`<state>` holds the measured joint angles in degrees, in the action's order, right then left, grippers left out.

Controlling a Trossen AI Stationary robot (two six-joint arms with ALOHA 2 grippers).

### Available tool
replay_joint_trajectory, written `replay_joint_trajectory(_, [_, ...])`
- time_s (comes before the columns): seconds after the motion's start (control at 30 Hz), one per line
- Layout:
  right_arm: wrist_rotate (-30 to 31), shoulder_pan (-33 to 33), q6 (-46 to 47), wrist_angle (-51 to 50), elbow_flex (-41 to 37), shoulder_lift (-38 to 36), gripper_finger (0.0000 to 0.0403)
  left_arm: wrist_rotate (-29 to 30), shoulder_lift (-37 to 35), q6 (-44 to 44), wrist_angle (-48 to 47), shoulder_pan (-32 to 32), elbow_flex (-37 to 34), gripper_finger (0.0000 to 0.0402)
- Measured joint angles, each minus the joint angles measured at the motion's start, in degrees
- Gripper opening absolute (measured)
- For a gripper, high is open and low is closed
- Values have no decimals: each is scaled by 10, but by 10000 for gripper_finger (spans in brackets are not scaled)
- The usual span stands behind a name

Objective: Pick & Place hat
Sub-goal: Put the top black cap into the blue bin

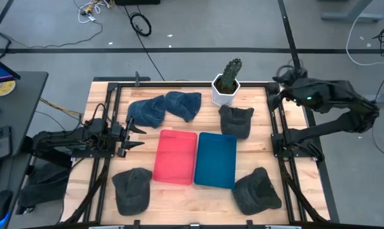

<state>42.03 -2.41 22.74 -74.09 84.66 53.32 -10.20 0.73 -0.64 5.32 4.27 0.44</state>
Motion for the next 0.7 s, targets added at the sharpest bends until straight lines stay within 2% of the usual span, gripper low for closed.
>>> replay_joint_trajectory(0.23, [-36,-47,22,-89,-5,54,212,0,0,0,0,0,0,211])
replay_joint_trajectory(0.37, [-58,-62,-13,-108,-31,80,212,0,0,0,0,0,0,211])
replay_joint_trajectory(0.5, [-84,-65,-62,-99,-77,95,212,0,0,0,0,0,0,211])
replay_joint_trajectory(0.7, [-87,-60,-128,-12,-166,107,212,0,0,0,0,0,0,211])
